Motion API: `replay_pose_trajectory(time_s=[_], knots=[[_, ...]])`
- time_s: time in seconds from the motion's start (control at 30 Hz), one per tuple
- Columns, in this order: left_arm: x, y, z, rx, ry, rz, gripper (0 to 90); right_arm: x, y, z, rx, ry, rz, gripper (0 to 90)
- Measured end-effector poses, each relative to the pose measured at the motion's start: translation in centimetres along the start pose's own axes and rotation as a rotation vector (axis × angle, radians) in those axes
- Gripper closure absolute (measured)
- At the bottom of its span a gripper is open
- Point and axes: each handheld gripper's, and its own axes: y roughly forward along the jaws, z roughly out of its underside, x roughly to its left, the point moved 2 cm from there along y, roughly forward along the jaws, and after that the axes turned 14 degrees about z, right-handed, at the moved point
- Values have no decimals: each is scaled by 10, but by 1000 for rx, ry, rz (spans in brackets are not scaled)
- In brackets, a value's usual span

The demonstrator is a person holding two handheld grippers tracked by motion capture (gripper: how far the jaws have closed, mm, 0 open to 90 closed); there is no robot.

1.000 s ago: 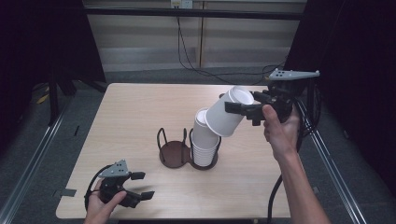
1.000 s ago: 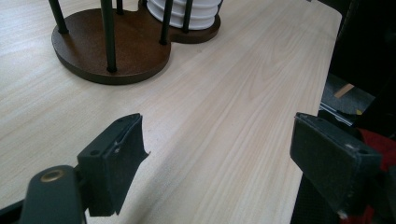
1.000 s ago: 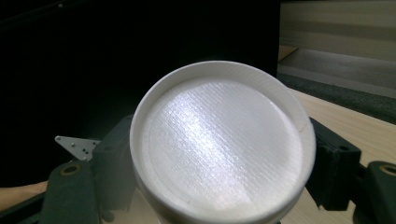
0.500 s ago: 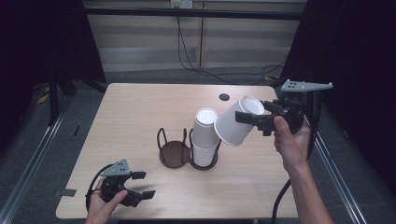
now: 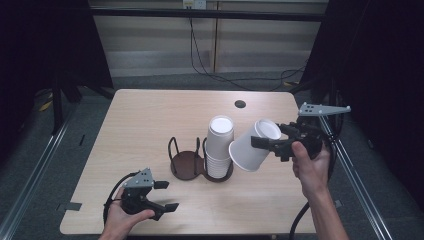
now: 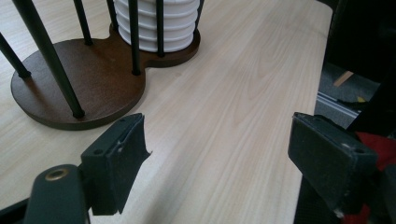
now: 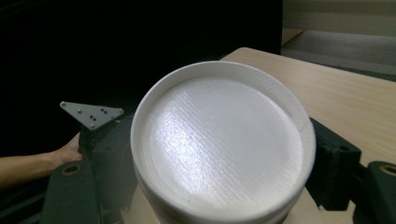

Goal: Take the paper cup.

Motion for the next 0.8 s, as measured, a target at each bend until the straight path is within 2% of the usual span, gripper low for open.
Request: replay_pose_trajectory(time_s=[0.07,0.23,0.37,0.43,0.57,0.7,0.77,0.8], knots=[[1,0,-1,-8,-1,3,192,2,2,5,2,1,-7,245],[2,0,-15,-64,15,1,195,6,7,14,11,-1,-21,245],[1,5,-25,-89,3,42,229,8,8,19,18,2,-26,245],[2,7,-31,-85,-12,36,235,9,10,21,19,1,-32,245],[2,12,-41,-93,5,49,228,12,16,28,31,-2,-39,245],[-1,10,-51,-133,24,65,214,16,24,35,48,-3,-48,245],[-3,7,-54,-173,31,62,202,19,27,37,53,-5,-59,246],[-4,7,-54,-172,34,64,198,20,29,39,51,-5,-68,245]])
